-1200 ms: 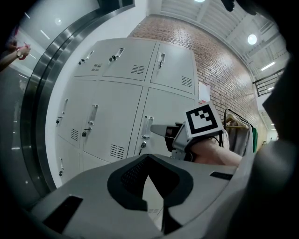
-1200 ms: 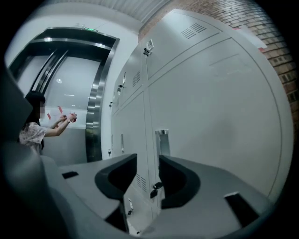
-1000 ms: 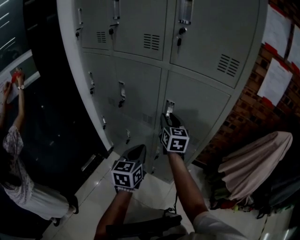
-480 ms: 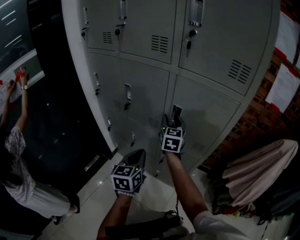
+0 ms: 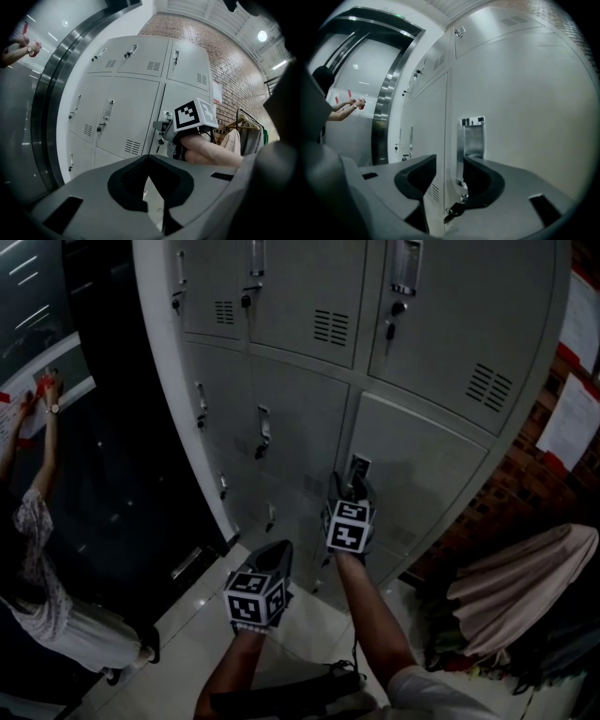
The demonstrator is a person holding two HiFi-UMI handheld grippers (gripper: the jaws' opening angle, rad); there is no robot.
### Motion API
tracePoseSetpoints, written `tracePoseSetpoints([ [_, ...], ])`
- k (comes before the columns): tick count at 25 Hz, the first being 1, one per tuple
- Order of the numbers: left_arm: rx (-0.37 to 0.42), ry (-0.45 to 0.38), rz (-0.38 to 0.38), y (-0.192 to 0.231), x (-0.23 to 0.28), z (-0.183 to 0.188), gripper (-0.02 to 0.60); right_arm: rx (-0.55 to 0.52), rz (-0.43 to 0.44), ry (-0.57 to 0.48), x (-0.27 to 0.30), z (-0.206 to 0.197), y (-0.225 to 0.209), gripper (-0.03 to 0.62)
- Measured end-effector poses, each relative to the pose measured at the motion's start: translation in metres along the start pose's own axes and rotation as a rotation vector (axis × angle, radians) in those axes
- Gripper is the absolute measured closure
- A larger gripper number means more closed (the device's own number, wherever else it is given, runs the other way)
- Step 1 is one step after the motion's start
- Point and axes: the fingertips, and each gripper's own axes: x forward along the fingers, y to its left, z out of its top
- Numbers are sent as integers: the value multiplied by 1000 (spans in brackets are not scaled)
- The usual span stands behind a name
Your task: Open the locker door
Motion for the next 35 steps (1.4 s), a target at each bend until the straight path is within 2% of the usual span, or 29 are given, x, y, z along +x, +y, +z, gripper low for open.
tracePoseSetpoints([
  [15, 0, 8, -19, -7, -49, -13, 583, -13, 22, -41, -85, -4, 37, 407],
  [25, 15, 29, -56, -21, -83, -29, 583, 5, -4, -35, -132, -13, 41, 422],
  [35, 16, 34, -71, -31, -89, -36, 583, 4, -15, -47, -146, -13, 36, 462],
])
